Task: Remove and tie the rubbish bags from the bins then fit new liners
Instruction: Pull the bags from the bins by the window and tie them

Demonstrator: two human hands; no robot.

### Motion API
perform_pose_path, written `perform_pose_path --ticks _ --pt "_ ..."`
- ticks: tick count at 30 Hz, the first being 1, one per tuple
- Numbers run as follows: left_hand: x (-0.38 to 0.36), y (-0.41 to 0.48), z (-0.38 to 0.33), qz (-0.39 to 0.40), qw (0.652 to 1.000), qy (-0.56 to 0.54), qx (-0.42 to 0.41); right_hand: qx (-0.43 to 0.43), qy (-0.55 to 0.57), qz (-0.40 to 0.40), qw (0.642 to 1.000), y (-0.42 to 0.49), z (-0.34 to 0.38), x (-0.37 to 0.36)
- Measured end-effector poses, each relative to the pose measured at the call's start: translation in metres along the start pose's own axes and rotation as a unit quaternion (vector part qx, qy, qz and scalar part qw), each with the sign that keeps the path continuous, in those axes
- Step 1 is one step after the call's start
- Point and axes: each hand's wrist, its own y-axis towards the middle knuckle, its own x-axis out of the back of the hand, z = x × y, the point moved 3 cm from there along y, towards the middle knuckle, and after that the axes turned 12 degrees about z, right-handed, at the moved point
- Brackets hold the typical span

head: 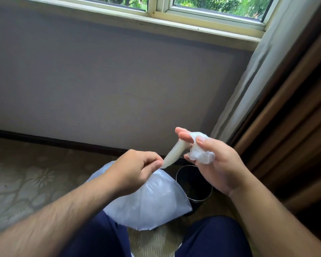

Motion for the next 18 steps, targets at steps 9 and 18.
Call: perform_pose_path --ticks 9,18 --pt "0.001 -0.005 -0.014 0.027 0.993 -0.099 -0.052 -0.119 -0.212 -0.101 0.965 -0.002 -0.013 0.020" --pt "0.016 -0.004 -0.009 -0.096 0.995 -0.040 -0.011 -0.172 -0.565 -0.012 0.807 -0.008 -0.019 0.007"
